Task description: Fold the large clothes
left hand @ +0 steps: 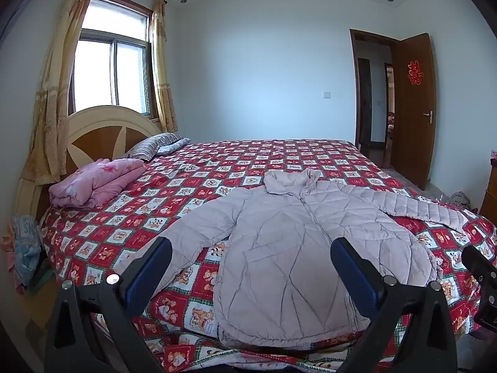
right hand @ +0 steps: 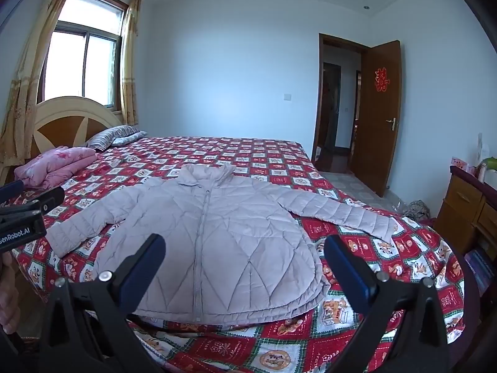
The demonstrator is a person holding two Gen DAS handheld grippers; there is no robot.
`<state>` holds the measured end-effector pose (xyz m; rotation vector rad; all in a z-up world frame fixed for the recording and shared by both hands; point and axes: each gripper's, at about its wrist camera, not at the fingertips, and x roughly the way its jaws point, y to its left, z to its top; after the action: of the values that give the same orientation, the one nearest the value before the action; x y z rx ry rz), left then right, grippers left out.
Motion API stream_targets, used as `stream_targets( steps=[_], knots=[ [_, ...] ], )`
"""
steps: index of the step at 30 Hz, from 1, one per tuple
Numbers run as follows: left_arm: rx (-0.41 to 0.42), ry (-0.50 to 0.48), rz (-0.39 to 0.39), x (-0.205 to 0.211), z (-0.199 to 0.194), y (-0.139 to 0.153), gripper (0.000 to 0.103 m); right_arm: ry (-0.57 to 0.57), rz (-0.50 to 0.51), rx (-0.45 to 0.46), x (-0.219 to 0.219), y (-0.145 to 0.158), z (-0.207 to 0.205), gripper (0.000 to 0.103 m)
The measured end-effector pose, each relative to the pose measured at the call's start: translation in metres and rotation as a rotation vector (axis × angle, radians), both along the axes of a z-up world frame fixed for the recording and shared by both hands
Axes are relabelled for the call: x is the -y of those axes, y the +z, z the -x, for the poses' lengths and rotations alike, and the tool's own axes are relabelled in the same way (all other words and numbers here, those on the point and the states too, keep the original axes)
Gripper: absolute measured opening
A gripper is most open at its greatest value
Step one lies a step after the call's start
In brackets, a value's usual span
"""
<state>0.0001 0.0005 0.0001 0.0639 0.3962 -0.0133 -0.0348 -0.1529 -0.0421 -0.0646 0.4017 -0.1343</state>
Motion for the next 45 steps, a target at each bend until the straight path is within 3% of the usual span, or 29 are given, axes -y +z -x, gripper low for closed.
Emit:
stream_targets(
  steps=[45],
  knots=[
    [0.016, 0.004, 0.011, -0.001, -0.0014, 0.0003, 0.102, 0.009, -0.002, -0.007, -0.0026, -0.0025, -0.0016, 0.103]
  ],
)
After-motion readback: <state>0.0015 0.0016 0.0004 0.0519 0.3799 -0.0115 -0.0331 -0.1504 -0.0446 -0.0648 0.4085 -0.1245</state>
